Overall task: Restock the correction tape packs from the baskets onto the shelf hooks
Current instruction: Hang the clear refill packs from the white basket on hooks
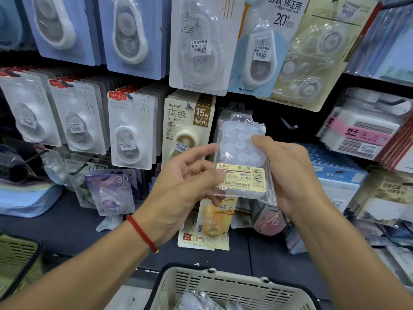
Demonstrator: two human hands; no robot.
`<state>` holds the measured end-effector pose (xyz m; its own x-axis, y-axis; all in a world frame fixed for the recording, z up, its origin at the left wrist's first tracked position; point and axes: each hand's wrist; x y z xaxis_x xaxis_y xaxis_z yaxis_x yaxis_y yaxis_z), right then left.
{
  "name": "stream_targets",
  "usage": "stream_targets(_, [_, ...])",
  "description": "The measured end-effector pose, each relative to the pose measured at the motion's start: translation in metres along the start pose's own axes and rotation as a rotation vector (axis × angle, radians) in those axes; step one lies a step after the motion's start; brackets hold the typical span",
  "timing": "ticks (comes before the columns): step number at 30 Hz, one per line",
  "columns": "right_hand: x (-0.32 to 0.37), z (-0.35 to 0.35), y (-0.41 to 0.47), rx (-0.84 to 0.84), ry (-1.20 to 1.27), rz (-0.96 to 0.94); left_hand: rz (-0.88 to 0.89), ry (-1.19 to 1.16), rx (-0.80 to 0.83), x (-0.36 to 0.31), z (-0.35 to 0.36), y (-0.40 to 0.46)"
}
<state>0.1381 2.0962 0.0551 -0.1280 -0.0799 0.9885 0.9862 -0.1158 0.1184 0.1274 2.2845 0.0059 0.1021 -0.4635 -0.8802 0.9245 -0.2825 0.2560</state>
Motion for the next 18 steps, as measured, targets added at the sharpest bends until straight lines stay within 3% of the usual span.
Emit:
stream_targets(2, [-0.009, -0.002, 0.007, -0.063, -0.230, -0.076, 0.018, 0.310, -0.047, 0.004, -0.004, 0.004])
stream_targets(4, [-0.019, -0.004, 0.016, -0.165, -0.639, -0.183, 0.105, 0.892, -0.127, 0.010, -0.011, 0.006])
stream_targets(6, [-0.032, -0.006, 0.019, -0.198, -0.899, -0.226, 0.200, 1.226, -0.190, 0.011, -0.016, 0.006])
stream_targets(9, [-0.057, -0.011, 0.013, -0.357, -1.194, -0.248, 0.340, 1.287, -0.239, 0.007, -0.025, 0.008])
stream_targets(11, [-0.068, -0.010, 0.004, -0.445, -1.232, -0.514, 0.428, 1.339, -0.273, 0.004, -0.030, 0.011])
stream_targets(13, [-0.075, -0.010, 0.003, -0.270, -1.244, -0.873, 0.456, 1.417, -0.275, 0.004, -0.031, 0.013])
stream_targets(14, [-0.080, -0.010, 0.009, -0.154, -1.295, -0.959, 0.453, 1.458, -0.262, 0.005, -0.032, 0.015])
stream_targets(16, [-0.088, -0.008, 0.027, -0.052, -1.474, -0.907, 0.443, 1.505, -0.226, 0.007, -0.033, 0.018])
stream_targets(18, [-0.095, -0.005, 0.048, -0.072, -1.630, -0.780, 0.449, 1.503, -0.221, 0.010, -0.035, 0.020])
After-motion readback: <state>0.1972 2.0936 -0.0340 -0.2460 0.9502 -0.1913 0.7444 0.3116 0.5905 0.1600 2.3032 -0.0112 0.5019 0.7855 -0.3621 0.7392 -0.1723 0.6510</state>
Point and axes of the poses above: each hand's wrist, its own y-axis towards the middle knuckle, its own z-axis out of the palm, x = y × z, and after that the axes turned 1 degree about x, right-handed
